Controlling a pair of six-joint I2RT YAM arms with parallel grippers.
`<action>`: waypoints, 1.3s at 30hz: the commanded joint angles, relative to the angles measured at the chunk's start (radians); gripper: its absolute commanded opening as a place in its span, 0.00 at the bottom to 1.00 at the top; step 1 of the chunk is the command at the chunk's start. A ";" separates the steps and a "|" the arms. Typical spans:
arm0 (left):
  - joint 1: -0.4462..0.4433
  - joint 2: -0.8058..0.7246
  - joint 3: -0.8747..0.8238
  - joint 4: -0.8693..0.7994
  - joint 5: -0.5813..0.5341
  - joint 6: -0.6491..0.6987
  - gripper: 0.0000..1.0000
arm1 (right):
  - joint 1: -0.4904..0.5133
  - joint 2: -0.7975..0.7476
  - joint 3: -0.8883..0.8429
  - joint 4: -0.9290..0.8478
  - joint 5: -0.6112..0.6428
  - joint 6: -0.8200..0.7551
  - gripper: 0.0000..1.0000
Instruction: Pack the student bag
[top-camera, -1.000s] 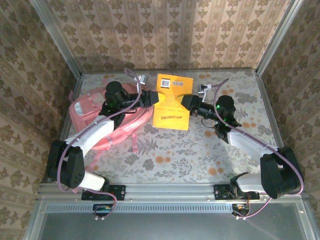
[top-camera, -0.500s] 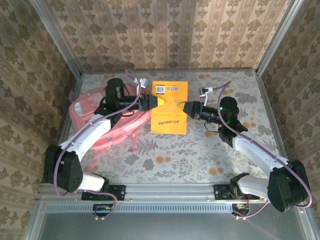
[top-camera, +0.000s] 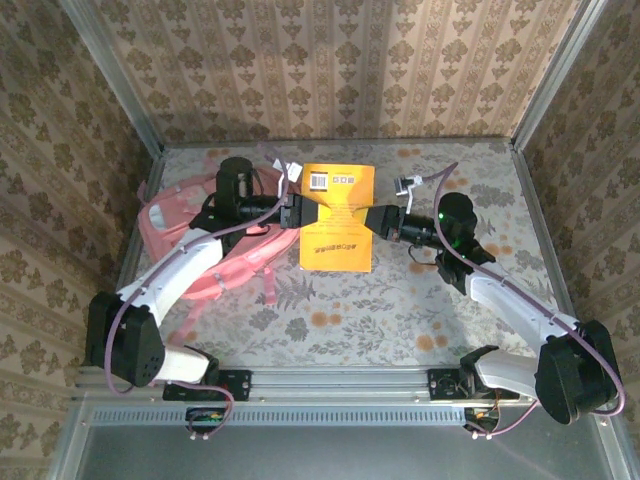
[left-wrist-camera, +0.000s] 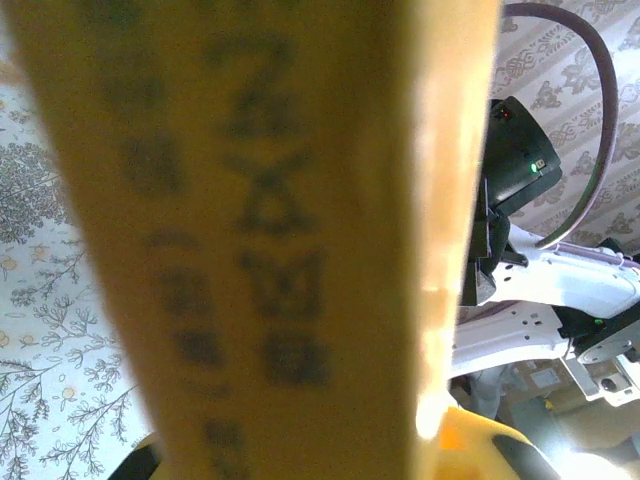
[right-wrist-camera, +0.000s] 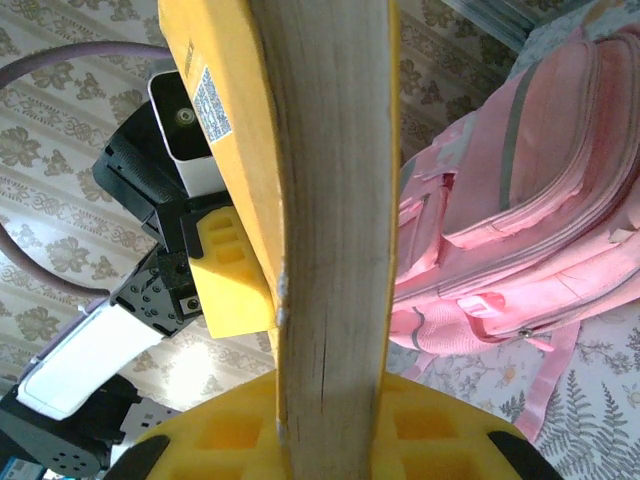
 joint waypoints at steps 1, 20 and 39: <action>0.006 -0.052 -0.007 0.101 0.015 -0.030 0.00 | 0.002 -0.043 0.036 -0.075 0.054 -0.055 0.31; -0.066 -0.085 -0.220 0.832 -0.658 -0.549 0.00 | 0.165 -0.181 -0.227 0.267 0.604 0.163 1.00; -0.095 -0.052 -0.228 0.941 -0.725 -0.597 0.00 | 0.214 -0.003 -0.112 0.419 0.631 0.213 1.00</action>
